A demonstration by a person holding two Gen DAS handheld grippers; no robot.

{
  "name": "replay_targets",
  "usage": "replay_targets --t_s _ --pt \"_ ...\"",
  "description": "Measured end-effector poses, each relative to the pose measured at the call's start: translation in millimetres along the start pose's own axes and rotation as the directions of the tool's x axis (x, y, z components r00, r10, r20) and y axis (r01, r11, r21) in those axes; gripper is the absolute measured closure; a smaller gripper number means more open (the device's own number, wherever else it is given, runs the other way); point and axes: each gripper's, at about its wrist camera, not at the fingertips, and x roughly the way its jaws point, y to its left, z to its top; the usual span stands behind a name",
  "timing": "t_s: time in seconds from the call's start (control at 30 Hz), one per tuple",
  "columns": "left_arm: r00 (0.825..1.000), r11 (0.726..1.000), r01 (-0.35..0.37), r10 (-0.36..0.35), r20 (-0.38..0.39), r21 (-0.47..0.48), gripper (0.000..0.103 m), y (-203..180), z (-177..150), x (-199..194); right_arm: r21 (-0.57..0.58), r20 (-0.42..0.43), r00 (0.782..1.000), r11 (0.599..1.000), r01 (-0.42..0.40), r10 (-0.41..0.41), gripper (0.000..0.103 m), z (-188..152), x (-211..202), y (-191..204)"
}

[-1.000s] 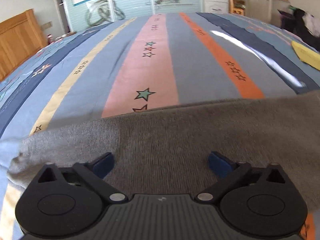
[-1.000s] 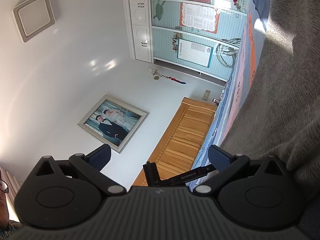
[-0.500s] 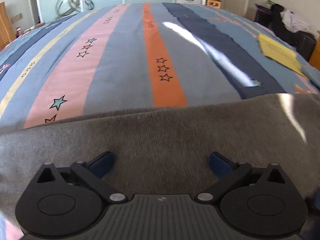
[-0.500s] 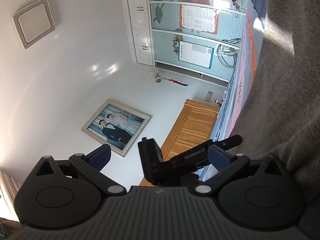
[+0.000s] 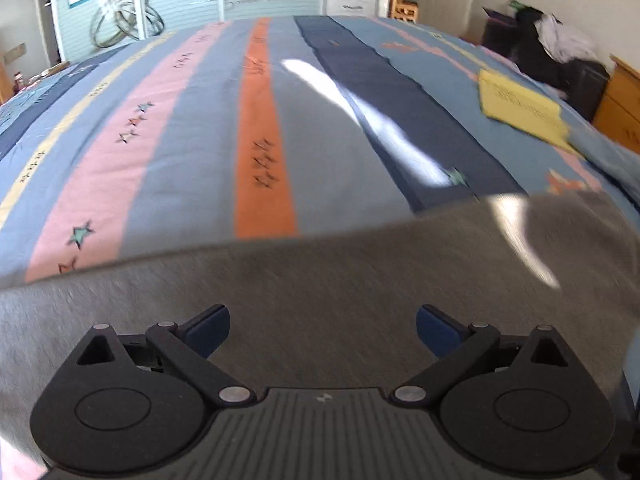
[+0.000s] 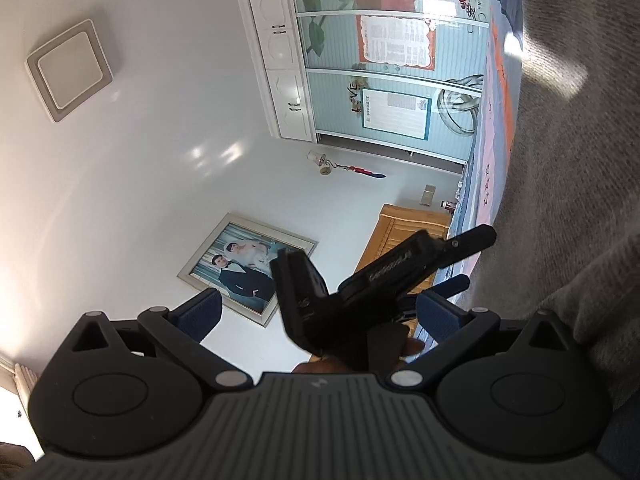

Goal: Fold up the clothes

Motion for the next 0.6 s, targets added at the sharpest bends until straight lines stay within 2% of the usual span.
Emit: replay_targets --t_s 0.07,0.17,0.23,0.3,0.4,0.43,0.5,0.6 --pt "1.000 0.999 0.001 -0.001 0.003 -0.048 0.001 1 -5 1 -0.009 0.005 1.000 1.000 -0.009 0.009 0.000 1 -2 5" --pt "0.997 0.997 -0.073 0.073 -0.009 -0.013 0.000 2 -10 17 -0.034 0.021 0.998 0.998 -0.057 0.058 0.000 3 -7 14" --pt "0.996 0.995 -0.093 0.093 -0.007 -0.043 0.000 9 -9 19 -0.091 0.062 0.996 0.994 -0.064 0.069 0.000 10 -17 28" --pt "0.994 0.990 -0.105 0.105 -0.007 -0.095 0.003 17 -7 15 -0.155 0.129 0.991 0.987 0.040 -0.020 0.000 17 -29 38" --pt "0.997 0.985 -0.060 0.066 0.028 -0.163 0.005 20 -15 -13 -0.167 0.253 0.953 0.963 0.213 -0.167 0.000 26 -46 44" --pt "0.998 0.983 -0.049 0.056 0.039 -0.178 0.004 19 -22 -23 -0.185 0.253 0.943 0.946 0.266 -0.216 0.000 31 -45 46" --pt "0.997 0.978 -0.030 0.043 0.058 -0.207 0.003 19 -36 -42 -0.233 0.241 0.918 0.900 0.369 -0.314 0.000 41 -42 47" --pt "0.999 0.975 -0.012 0.023 0.049 -0.221 0.003 20 -56 -52 -0.305 0.234 0.859 0.804 0.510 -0.456 0.000 57 -37 50"
